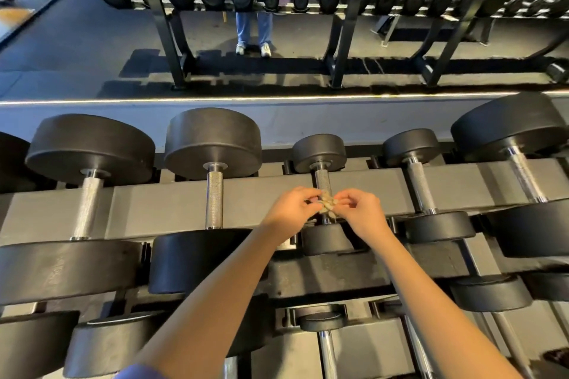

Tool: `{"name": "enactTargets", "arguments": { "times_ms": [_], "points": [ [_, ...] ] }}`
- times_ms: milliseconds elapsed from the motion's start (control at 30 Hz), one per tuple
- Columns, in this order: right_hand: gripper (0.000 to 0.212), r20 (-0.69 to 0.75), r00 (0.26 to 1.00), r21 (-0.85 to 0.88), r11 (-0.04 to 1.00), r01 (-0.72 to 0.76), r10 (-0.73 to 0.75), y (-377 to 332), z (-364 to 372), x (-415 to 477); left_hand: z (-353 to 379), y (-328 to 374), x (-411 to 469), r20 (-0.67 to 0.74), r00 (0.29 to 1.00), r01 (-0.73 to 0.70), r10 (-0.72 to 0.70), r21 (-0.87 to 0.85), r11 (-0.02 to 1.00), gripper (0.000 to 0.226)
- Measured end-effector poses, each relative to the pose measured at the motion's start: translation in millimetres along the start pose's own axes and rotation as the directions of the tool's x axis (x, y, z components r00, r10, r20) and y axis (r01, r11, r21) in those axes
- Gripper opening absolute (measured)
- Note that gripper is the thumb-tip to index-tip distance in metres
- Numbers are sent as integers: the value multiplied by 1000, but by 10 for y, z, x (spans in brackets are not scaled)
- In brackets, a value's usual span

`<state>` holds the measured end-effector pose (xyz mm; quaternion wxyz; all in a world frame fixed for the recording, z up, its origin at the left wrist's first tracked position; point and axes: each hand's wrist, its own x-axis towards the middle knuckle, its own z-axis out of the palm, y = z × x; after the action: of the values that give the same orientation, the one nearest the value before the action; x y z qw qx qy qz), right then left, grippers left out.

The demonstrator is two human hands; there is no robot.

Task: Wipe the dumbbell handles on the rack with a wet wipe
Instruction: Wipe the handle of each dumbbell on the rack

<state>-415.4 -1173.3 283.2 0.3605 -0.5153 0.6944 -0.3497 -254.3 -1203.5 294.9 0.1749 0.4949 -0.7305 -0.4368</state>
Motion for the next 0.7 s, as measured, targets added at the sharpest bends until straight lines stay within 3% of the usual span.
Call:
{"name": "enactTargets", "arguments": {
  "times_ms": [167, 267, 367, 433, 500, 700],
  "points": [
    [22, 70, 997, 127, 991, -29, 20, 45, -26, 46, 162, 16, 160, -111, 994, -6, -10, -137, 991, 25],
    [23, 21, 998, 225, 973, -56, 53, 81, -40, 20, 180, -2, 263, -188, 981, 19, -51, -167, 986, 14],
    [32, -59, 996, 1, 998, -62, 62, 225, 37, -57, 136, -37, 429, -340, 934, 80, -107, -93, 992, 11],
    [39, -48, 992, -40, 993, -115, 113, 338, 141, -119, 125, -32, 548, -392, 914, 100, -105, -33, 994, 14],
    [41, -66, 981, 32, 983, -180, 182, 421, 218, -122, 153, -8, 654, -374, 924, 73, -78, -27, 997, 19],
    [38, -105, 984, -10, 990, -144, 142, 549, 258, -45, 304, -49, 755, -263, 965, 17, 13, 108, 994, 24]
  ]
}}
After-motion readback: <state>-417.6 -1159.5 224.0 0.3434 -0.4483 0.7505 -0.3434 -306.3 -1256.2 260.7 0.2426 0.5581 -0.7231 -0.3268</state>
